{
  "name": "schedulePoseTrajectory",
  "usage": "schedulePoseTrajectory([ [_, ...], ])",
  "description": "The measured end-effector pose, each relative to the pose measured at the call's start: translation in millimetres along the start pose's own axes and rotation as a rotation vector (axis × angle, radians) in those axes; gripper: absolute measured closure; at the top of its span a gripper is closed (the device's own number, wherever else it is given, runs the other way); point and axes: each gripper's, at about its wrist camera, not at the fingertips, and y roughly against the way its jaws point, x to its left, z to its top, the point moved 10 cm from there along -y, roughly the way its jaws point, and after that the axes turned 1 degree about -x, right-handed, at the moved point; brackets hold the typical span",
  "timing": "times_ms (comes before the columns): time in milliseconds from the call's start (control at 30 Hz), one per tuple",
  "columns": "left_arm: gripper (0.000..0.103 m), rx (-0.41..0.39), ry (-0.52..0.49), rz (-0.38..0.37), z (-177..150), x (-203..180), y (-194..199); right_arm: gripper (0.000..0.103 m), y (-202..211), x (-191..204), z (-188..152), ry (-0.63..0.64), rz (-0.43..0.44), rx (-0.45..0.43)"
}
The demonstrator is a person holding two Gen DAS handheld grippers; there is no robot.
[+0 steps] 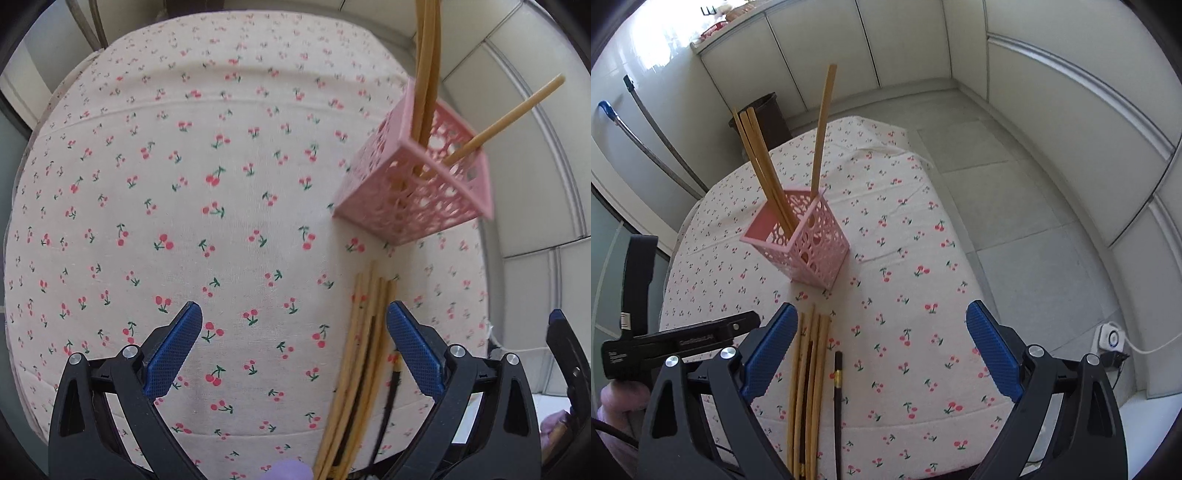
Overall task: Organize utensils
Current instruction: 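Grasp a chopstick with the left tool while the right tool grasps another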
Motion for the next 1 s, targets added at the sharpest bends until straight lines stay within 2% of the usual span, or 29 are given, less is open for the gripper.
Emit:
schedulePoseTrajectory([
  [167,0.008,0.082,0.026,-0.031,-9.2,-4.9,-22.8,0.013,-9.8,-0.8,-8.4,-0.042,0.033,0.051],
  [300,0.012,0.06,-0.004,0.012,-7.7,-9.2,-29.6,0.013,-16.2,-3.5,-13.5,-0.073,0.053,0.088],
  [433,0.025,0.079,-0.015,0.007,-8.1,-22.3,-39.3,0.013,-17.2,-4.1,-14.0,-0.086,0.06,0.096],
  [500,0.029,0.059,-0.038,0.045,-5.7,-24.3,-41.1,0.013,-17.2,-4.6,-13.4,-0.086,0.058,0.093],
  [567,0.041,0.035,-0.079,0.084,-1.7,-29.7,-43.1,0.013,-17.2,-5.0,-13.5,-0.09,0.058,0.094],
  [800,0.053,-0.003,-0.149,0.116,-5.2,-49.5,-47.2,0.013,-20.7,-6.2,-15.0,-0.094,0.049,0.105],
  [900,0.071,-0.044,-0.22,0.127,-15.2,-65.2,-46.5,0.013,-23.0,-7.3,-15.3,-0.099,0.038,0.107],
  [933,0.082,-0.051,-0.229,0.117,-19.3,-71.0,-46.3,0.013,-24.0,-7.6,-15.4,-0.103,0.036,0.109],
  [1000,0.092,-0.063,-0.223,0.092,-21.4,-74.0,-46.0,0.013,-26.4,-7.3,-15.9,-0.11,0.035,0.113],
])
